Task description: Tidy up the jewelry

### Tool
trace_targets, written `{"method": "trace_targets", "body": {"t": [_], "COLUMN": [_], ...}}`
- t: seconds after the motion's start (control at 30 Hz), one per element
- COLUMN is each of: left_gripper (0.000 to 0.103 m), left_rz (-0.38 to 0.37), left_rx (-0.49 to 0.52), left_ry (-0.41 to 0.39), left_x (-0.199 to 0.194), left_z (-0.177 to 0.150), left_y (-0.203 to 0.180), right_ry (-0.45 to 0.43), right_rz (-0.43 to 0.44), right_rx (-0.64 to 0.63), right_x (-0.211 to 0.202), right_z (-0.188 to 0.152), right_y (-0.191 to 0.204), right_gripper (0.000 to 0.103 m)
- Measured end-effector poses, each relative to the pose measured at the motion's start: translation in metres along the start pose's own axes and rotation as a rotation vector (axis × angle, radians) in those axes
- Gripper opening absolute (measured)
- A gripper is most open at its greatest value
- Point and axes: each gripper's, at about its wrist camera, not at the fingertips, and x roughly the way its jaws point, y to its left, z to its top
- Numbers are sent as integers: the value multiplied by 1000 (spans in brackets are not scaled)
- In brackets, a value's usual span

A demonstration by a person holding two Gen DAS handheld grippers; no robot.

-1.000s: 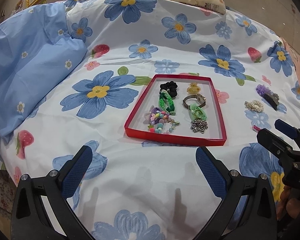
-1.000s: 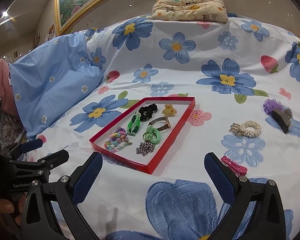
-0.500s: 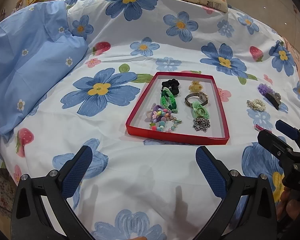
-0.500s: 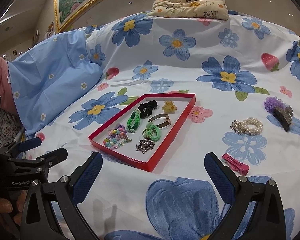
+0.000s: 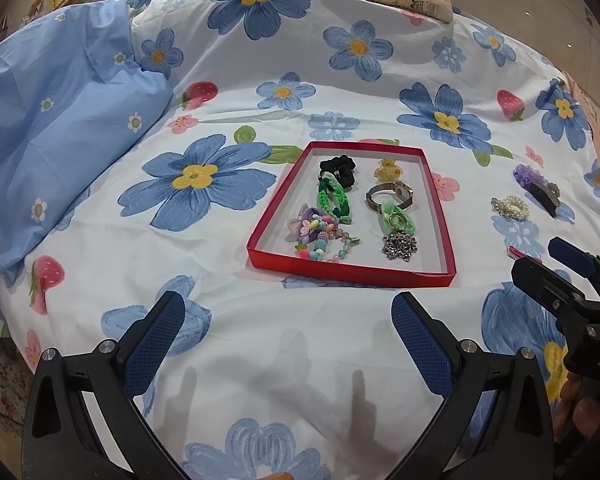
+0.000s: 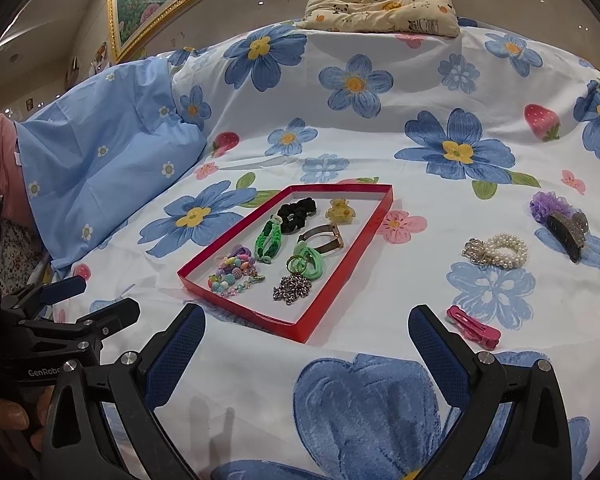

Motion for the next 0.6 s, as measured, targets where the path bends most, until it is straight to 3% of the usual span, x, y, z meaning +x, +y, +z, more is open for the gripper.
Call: {"method": "trace_targets", "body": {"t": [0.6], "left_gripper": [103], "left_rz": [-1], "left_rx": [3], "left_ry": [0], "left_x": [1], "left_z": [1], "left_y": [-2], "right_ry": [-2], "right_rz": [-3], "right_rx": [-5], "right_x": [-1], "right_z": [2], "right_y": [3], "right_gripper": [103]}}
